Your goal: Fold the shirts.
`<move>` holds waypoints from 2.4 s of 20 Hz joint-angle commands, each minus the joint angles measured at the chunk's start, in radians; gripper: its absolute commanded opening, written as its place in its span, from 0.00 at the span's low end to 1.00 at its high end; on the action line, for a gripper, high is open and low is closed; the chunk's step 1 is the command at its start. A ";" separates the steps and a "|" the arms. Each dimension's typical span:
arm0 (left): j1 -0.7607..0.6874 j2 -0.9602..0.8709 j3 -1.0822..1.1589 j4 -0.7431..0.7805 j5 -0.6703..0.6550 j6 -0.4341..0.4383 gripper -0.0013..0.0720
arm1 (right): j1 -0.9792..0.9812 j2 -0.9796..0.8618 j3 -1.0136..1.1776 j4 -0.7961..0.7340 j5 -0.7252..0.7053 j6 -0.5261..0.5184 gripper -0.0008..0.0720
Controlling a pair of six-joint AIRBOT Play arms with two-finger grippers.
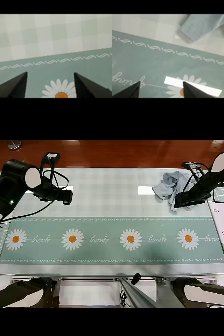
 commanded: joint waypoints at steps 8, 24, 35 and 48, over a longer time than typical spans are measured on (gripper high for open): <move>0.001 0.000 0.001 0.000 0.000 0.000 1.00 | 0.001 0.000 0.001 0.000 0.000 0.000 0.85; 0.000 -0.010 0.001 0.000 0.100 0.000 1.00 | 0.000 0.000 0.001 0.038 -0.093 0.000 0.85; 0.040 -0.040 0.001 0.004 0.288 0.079 1.00 | -0.184 -0.062 0.142 -0.173 -0.613 0.290 0.85; 0.037 -0.040 0.001 0.000 0.209 0.079 1.00 | -0.425 -0.410 0.219 0.360 -0.542 0.234 0.86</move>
